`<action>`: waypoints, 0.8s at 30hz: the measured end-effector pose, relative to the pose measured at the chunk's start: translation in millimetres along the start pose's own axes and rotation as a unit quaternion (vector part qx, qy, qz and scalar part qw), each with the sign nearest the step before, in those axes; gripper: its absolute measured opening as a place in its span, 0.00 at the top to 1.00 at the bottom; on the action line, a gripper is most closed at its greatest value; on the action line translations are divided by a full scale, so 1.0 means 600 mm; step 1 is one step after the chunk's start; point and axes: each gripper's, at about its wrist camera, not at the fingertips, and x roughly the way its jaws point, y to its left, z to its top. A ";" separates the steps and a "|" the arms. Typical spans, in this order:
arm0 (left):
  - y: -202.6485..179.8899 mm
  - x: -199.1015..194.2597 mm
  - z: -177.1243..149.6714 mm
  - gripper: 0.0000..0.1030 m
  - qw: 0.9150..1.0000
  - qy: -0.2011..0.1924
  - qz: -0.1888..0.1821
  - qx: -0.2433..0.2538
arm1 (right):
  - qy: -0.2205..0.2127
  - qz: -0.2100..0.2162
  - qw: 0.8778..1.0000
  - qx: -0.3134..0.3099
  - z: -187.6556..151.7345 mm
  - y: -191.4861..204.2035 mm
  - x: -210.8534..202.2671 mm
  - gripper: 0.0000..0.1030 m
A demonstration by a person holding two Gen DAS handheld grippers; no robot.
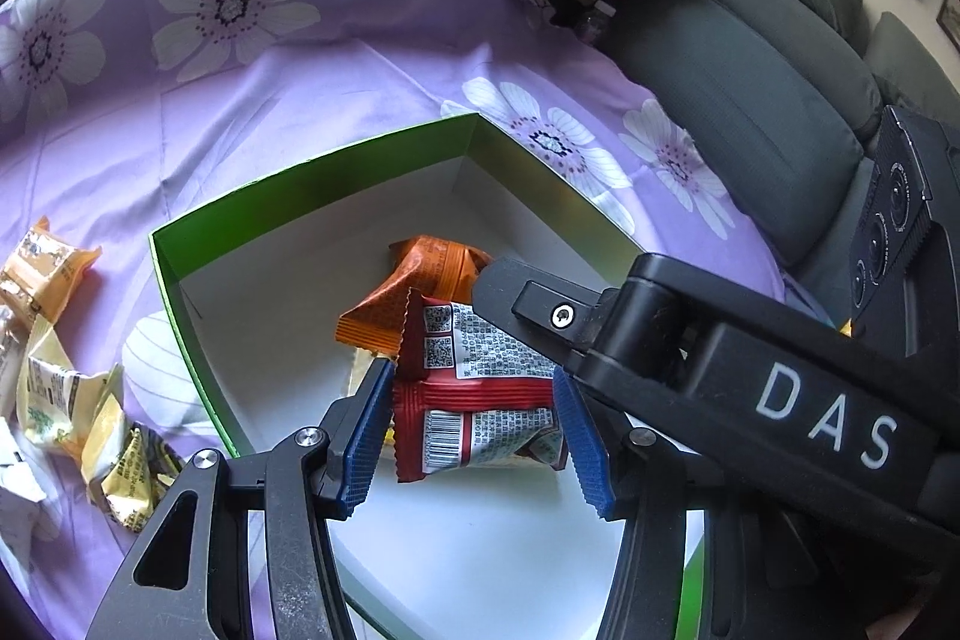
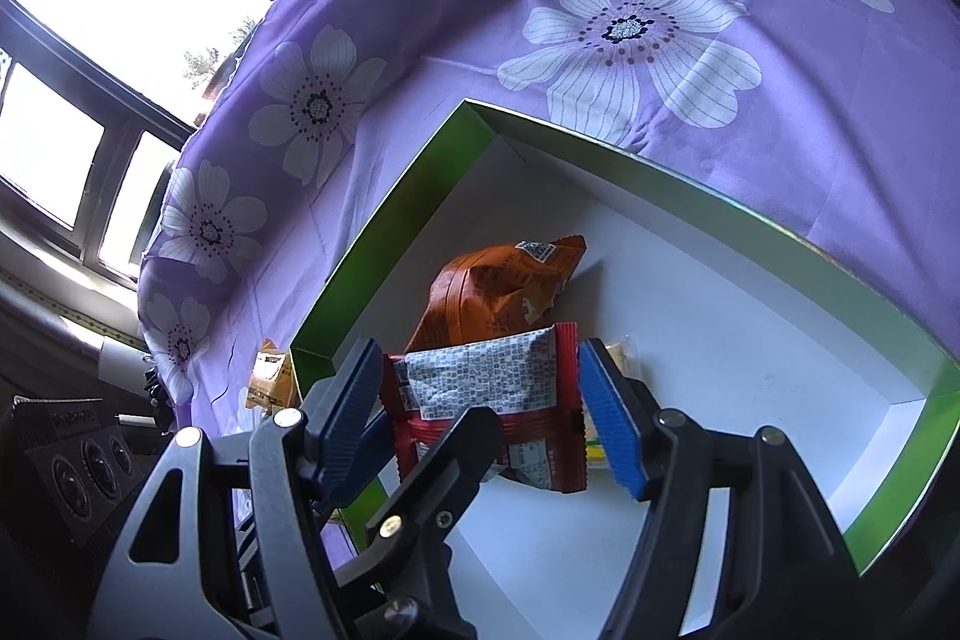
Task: Organize snacks
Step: 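Carry the red wrapper into the green box and release it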
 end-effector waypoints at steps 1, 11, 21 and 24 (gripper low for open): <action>0.001 0.001 0.001 0.47 1.000 0.002 0.001 -0.002 | 0.001 0.001 1.000 0.001 0.000 -0.001 0.001 0.33; 0.001 0.004 0.000 0.47 1.000 -0.002 -0.002 -0.007 | -0.002 -0.011 1.000 0.008 0.001 -0.006 -0.001 0.31; 0.039 -0.068 -0.008 0.47 0.998 -0.044 0.010 -0.036 | -0.036 -0.022 0.999 -0.009 0.000 0.007 -0.025 0.20; 0.066 -0.112 -0.021 0.46 0.996 -0.067 0.025 -0.053 | -0.044 -0.018 0.998 -0.028 -0.004 0.022 -0.033 0.19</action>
